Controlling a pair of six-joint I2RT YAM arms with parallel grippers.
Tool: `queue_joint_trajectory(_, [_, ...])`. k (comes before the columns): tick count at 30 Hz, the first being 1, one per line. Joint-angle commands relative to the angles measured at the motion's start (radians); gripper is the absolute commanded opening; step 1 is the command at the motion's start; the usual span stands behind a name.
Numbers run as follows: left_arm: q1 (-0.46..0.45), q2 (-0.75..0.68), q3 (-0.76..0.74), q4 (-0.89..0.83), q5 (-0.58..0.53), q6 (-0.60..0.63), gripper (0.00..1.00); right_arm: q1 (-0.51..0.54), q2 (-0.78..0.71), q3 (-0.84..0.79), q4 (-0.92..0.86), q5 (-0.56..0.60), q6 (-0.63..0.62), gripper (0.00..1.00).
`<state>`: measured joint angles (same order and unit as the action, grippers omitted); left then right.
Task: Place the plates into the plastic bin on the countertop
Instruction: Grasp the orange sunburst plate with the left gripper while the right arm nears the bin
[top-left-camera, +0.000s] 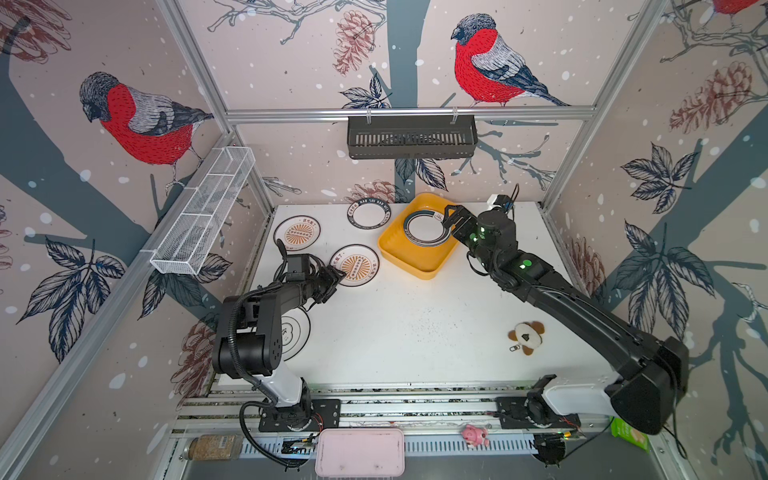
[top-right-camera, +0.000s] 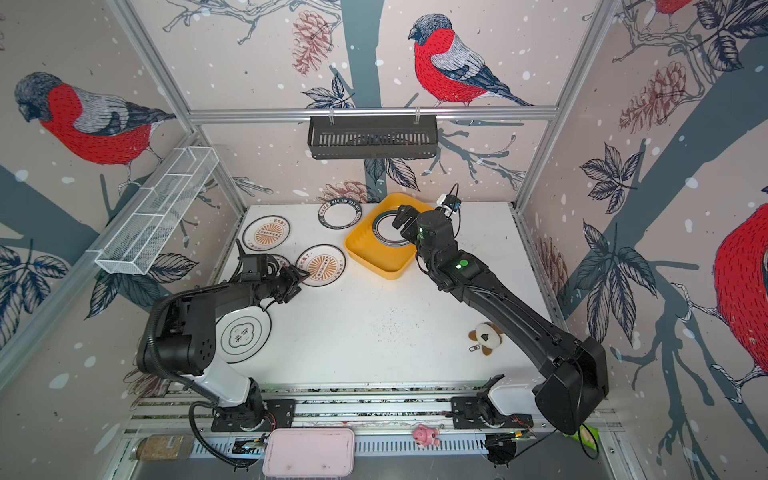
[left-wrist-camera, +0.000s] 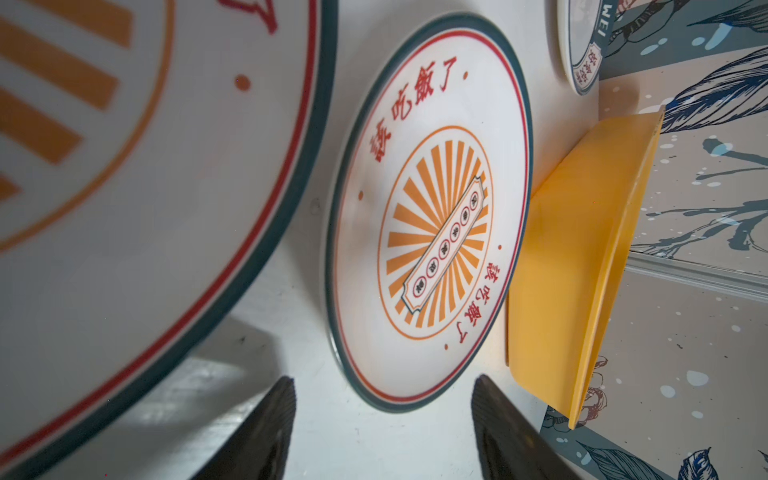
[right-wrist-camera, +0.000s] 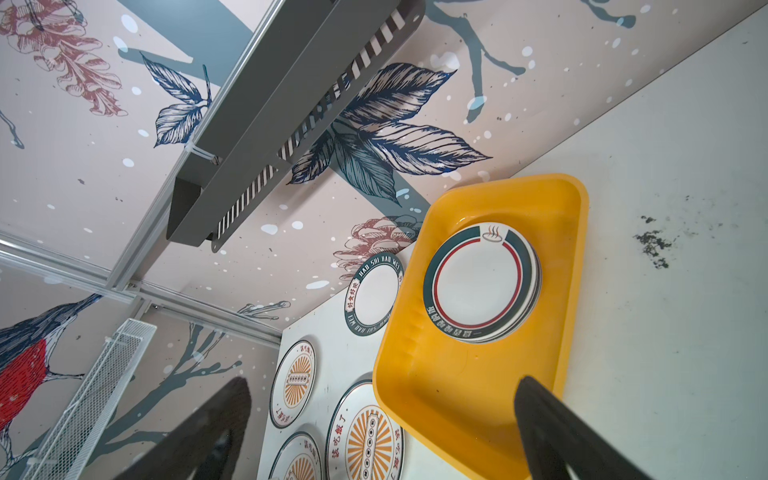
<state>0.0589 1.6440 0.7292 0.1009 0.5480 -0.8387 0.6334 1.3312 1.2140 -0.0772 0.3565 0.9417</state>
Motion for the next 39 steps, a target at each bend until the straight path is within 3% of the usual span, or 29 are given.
queue_joint_trajectory(1, [0.003, 0.011, -0.003, 0.059, -0.003, -0.024, 0.63, -0.007, 0.004, 0.008, 0.010, 0.022, -0.004, 1.00])
queue_joint_trajectory(9, [0.005, 0.038, -0.011, 0.079, -0.015, -0.038, 0.47, -0.021, 0.005, 0.011, 0.016, 0.029, -0.001, 1.00])
queue_joint_trajectory(20, [0.005, 0.104, 0.005, 0.136, -0.003, -0.063, 0.44, -0.024, -0.022, -0.002, 0.004, 0.034, 0.003, 1.00])
queue_joint_trajectory(26, [0.004, 0.109, 0.019, 0.112, -0.019, -0.069, 0.32, -0.024, -0.073, -0.045, 0.004, 0.058, 0.018, 1.00])
queue_joint_trajectory(29, [0.005, 0.111, 0.009, 0.130, -0.008, -0.075, 0.31, -0.023, -0.099, -0.059, 0.001, 0.061, 0.021, 1.00])
queue_joint_trajectory(39, [0.005, 0.066, -0.042, 0.232, 0.034, -0.137, 0.04, -0.018, -0.160, -0.097, -0.011, 0.064, 0.032, 1.00])
